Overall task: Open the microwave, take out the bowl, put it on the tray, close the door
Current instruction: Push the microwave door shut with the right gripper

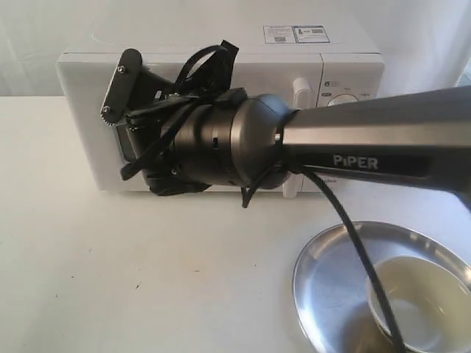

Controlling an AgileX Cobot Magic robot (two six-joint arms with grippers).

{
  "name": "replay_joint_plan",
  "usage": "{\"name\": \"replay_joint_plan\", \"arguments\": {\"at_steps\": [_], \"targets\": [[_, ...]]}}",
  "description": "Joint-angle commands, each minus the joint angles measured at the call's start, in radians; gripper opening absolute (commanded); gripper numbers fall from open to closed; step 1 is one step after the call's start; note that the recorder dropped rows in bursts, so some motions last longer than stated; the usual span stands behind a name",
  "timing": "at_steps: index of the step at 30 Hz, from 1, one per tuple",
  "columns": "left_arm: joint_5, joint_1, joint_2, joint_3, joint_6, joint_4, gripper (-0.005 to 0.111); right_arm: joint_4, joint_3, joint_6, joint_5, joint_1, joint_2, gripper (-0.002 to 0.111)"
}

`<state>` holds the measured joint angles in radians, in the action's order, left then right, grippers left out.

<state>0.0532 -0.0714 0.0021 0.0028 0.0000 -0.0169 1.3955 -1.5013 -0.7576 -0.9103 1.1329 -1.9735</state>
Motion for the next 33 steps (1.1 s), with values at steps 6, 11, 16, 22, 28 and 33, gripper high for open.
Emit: {"name": "replay_joint_plan", "arguments": {"at_steps": [6, 11, 16, 22, 28, 33], "targets": [[-0.001, 0.002, -0.002, -0.003, 0.000, 0.010, 0.000, -0.090, -0.002, 0.007, -0.019, -0.073, 0.080, 0.000], [-0.001, 0.002, -0.002, -0.003, 0.000, 0.010, 0.000, -0.294, 0.112, 0.040, 0.334, -0.009, 0.260, 0.000], [-0.001, 0.002, -0.002, -0.003, 0.000, 0.010, 0.000, -0.375, 0.288, 0.040, 0.609, 0.082, 0.517, 0.000], [-0.001, 0.002, -0.002, -0.003, 0.000, 0.010, 0.000, -0.423, 0.529, 0.024, 0.860, 0.184, 0.825, 0.000], [-0.001, 0.002, -0.002, -0.003, 0.000, 0.010, 0.000, -0.461, 0.672, -0.149, 0.891, 0.209, 1.052, 0.000], [-0.001, 0.002, -0.002, -0.003, 0.000, 0.010, 0.000, -0.457, 0.685, -0.161, 0.889, 0.209, 1.170, 0.000]]}}
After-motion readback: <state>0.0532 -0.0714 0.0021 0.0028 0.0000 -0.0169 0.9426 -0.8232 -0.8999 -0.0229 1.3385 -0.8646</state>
